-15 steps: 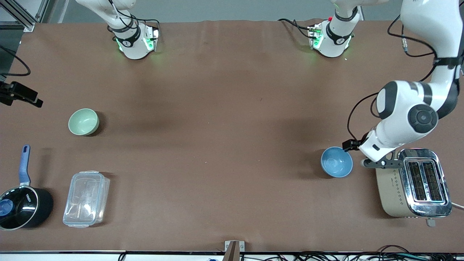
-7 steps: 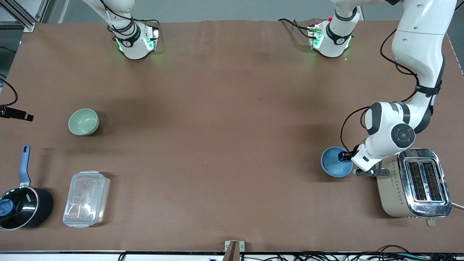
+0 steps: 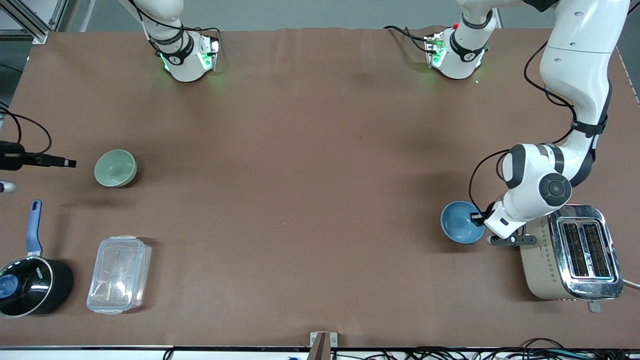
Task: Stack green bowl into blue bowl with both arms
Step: 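Grasp the blue bowl with the left gripper, the green bowl with the right gripper, then slide the blue bowl mid-table with the left gripper while the right gripper lifts, then carry the green bowl over the blue bowl while the left gripper withdraws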
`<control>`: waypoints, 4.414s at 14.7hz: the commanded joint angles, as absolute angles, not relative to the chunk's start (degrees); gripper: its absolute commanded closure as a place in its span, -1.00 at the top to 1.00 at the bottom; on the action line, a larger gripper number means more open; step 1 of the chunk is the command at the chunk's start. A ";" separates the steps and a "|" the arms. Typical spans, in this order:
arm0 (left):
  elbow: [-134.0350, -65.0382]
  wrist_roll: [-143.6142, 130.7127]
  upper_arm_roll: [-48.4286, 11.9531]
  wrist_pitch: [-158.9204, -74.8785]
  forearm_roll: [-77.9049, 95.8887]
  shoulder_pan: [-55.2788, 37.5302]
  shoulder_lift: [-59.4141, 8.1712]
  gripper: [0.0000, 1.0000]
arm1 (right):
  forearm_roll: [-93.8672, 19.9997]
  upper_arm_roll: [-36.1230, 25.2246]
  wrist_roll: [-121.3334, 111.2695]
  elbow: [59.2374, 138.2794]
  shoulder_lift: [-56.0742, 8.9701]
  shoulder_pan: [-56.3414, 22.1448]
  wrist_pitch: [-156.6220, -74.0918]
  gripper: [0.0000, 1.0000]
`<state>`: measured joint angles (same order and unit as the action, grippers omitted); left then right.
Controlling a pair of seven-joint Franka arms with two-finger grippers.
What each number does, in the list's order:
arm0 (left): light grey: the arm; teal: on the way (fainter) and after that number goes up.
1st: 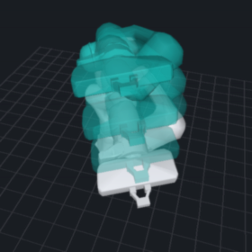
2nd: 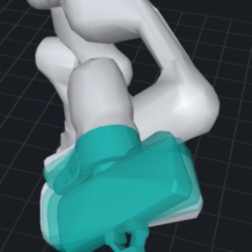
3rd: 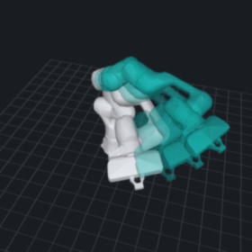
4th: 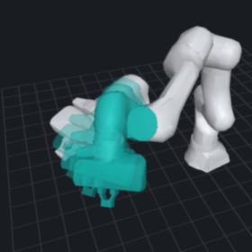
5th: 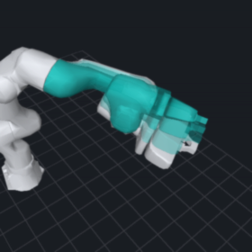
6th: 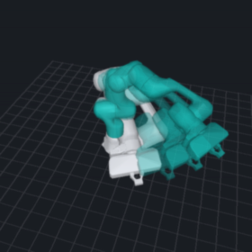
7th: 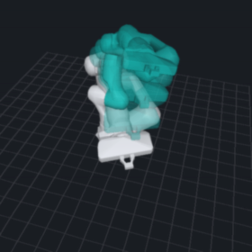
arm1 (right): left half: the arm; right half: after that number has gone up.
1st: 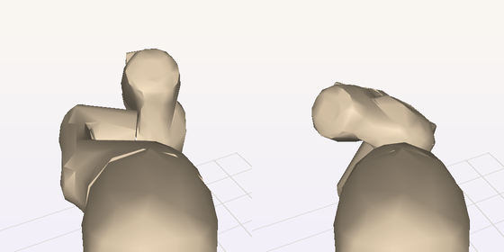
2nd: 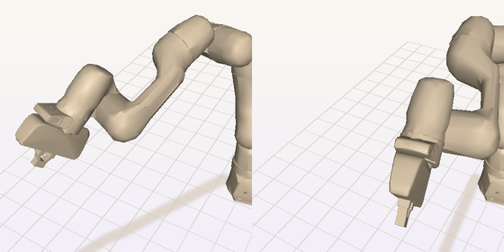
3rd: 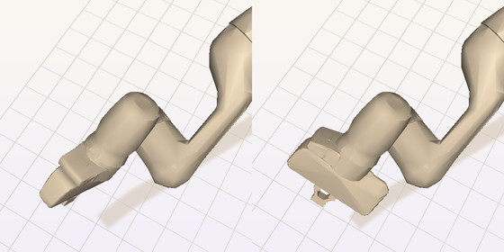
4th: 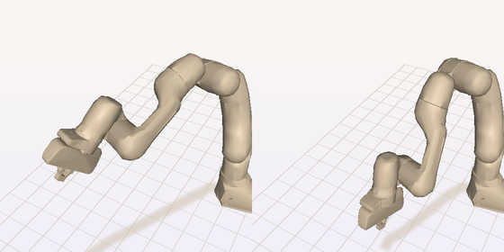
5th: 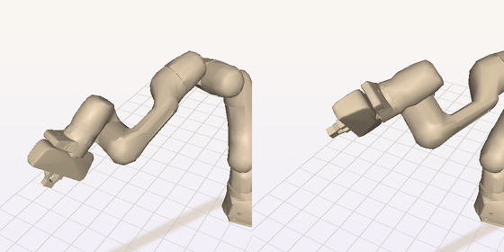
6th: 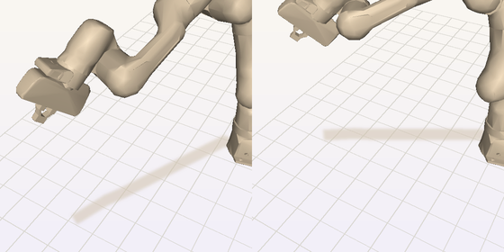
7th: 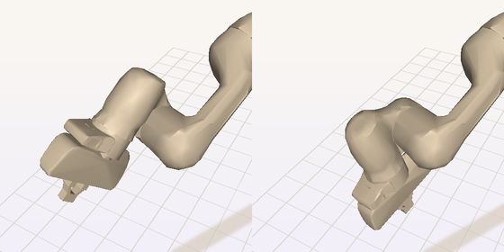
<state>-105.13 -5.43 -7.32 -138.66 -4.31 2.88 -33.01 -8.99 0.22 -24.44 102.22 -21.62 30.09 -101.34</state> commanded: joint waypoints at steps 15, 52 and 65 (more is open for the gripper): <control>-93.69 -59.49 -24.35 -136.05 -6.85 -20.73 -41.12 -1.00 | -4.57 0.53 -25.31 103.18 -33.40 28.65 -106.61 0.83; -92.90 -3.44 -2.47 -94.58 -1.94 -6.86 -0.18 1.00 | -21.36 3.34 27.41 82.62 -38.05 -18.80 -112.76 -0.97; -94.57 -3.34 -0.88 -93.51 0.09 -6.07 1.67 1.00 | -18.38 2.72 33.48 82.88 -33.93 -21.62 -106.96 -0.95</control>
<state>-94.13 -3.84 -1.25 -93.39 -0.89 -6.06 1.16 -19.84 2.73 31.25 81.59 -35.80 -21.48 -107.77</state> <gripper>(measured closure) 0.000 0.960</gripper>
